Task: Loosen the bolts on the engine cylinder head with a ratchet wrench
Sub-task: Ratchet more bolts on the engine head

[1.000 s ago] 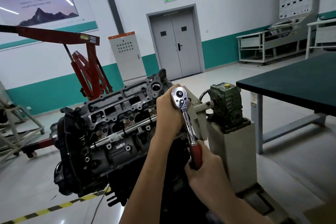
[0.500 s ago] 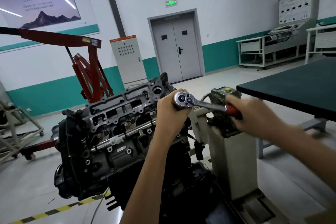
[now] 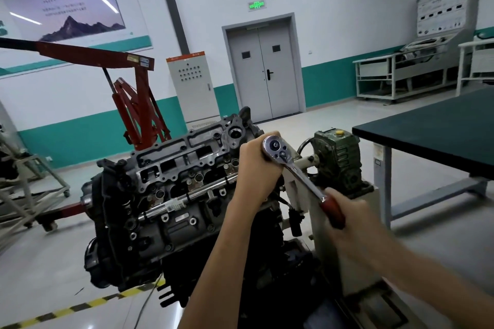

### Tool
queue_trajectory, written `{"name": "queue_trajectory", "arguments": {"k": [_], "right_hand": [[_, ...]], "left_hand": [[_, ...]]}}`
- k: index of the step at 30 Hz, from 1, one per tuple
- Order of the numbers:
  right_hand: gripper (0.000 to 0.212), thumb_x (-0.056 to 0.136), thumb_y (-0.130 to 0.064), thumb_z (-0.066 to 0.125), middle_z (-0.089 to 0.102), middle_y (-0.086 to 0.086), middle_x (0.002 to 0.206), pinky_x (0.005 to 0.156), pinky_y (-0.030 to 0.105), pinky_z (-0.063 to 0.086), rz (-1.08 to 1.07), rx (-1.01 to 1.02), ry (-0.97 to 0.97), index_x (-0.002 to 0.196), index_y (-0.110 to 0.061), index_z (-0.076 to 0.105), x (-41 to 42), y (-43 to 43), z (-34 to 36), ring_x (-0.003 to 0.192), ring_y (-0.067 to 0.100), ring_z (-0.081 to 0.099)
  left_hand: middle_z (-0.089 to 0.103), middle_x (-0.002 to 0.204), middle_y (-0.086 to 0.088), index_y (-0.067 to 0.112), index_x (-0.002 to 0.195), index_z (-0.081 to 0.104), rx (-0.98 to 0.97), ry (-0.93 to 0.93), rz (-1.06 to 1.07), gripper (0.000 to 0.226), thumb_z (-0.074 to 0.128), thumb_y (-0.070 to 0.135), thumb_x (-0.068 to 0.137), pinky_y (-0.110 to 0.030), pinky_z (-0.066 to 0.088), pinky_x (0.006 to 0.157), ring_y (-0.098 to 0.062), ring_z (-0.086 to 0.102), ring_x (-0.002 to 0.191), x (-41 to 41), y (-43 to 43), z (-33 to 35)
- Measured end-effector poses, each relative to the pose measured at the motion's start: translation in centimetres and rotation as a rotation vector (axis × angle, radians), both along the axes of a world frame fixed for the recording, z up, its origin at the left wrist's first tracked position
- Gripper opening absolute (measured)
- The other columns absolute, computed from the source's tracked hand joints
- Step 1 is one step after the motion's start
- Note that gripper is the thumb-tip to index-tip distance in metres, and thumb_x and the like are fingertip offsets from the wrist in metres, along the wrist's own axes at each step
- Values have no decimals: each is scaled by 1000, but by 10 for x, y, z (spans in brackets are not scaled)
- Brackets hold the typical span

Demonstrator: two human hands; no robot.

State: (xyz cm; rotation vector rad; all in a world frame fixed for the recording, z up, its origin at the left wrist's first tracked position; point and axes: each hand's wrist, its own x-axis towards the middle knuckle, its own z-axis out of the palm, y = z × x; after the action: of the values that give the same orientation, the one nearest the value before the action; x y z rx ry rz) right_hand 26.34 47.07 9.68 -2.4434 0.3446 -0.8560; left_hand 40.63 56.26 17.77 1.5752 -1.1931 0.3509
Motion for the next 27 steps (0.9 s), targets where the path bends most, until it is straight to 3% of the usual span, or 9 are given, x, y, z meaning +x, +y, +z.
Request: {"name": "queue_trajectory", "arguments": {"k": [4, 7, 13, 15, 17, 19, 22, 24, 27], "right_hand": [[34, 69, -6, 71, 56, 1, 65, 51, 25, 43, -125, -450, 34, 100, -12, 57, -4, -62, 57, 53, 19, 55], [34, 67, -3, 69, 51, 0, 64, 55, 26, 38, -148, -514, 43, 97, -11, 56, 4, -71, 75, 54, 19, 49], [38, 72, -7, 68, 50, -10, 61, 57, 13, 47, -89, 2, -67, 108, -16, 57, 1, -2, 4, 51, 3, 51], [34, 67, 1, 67, 55, -13, 51, 46, 0, 35, -55, 155, -219, 88, -25, 60, 10, 36, -13, 47, -2, 53], [37, 68, 1, 63, 56, -31, 63, 42, 1, 32, -24, 290, -266, 72, -33, 49, 20, 65, -20, 52, -7, 54], [37, 68, 1, 62, 57, -27, 63, 41, 3, 33, -9, 341, -270, 70, -32, 47, 24, 70, -22, 52, -4, 54], [34, 67, 1, 66, 52, -7, 47, 47, 4, 38, -29, 191, -193, 85, -25, 55, 13, 41, -16, 48, 1, 54], [39, 71, -5, 68, 51, -7, 56, 52, 14, 46, -34, 25, -43, 102, -26, 56, 3, 9, -4, 47, 6, 53], [35, 70, -6, 70, 50, -9, 61, 50, 13, 35, -108, -325, 30, 102, -13, 57, -5, -42, 36, 49, 4, 51]], "left_hand": [[53, 60, -21, -8, 66, 54, 88, 1, -58, 16, 65, -6, 77, -20, 31, 50, -9, 36, 53, 0, 5, 8], [53, 60, -4, 0, 70, 59, 113, 32, -105, 12, 67, -5, 78, -15, 34, 52, -4, 40, 53, 2, 10, 8], [52, 60, 16, 25, 67, 48, -69, 5, -73, 32, 65, -1, 72, -14, 36, 54, -2, 44, 56, -6, 3, -5], [47, 56, 14, 24, 66, 43, -125, 13, -4, 37, 61, -7, 72, -19, 33, 52, -3, 39, 54, -7, -3, -7], [41, 53, 14, 24, 64, 41, -125, 29, 3, 41, 58, -12, 74, -17, 29, 50, -3, 34, 51, -5, -4, -8], [40, 51, 13, 20, 63, 41, -81, 27, -10, 39, 57, -13, 76, -17, 28, 49, -3, 34, 50, -4, -2, -5], [40, 53, 8, 13, 60, 41, -38, 35, 13, 35, 56, -15, 75, -21, 29, 49, -5, 33, 51, -3, 1, 0], [41, 53, 4, 11, 58, 41, 1, 44, 8, 33, 56, -14, 74, -20, 30, 49, -5, 32, 51, -2, 2, 2], [44, 55, -3, 2, 59, 46, 47, 50, -23, 26, 60, -12, 76, -19, 29, 49, -8, 32, 53, -1, 5, 6]]}}
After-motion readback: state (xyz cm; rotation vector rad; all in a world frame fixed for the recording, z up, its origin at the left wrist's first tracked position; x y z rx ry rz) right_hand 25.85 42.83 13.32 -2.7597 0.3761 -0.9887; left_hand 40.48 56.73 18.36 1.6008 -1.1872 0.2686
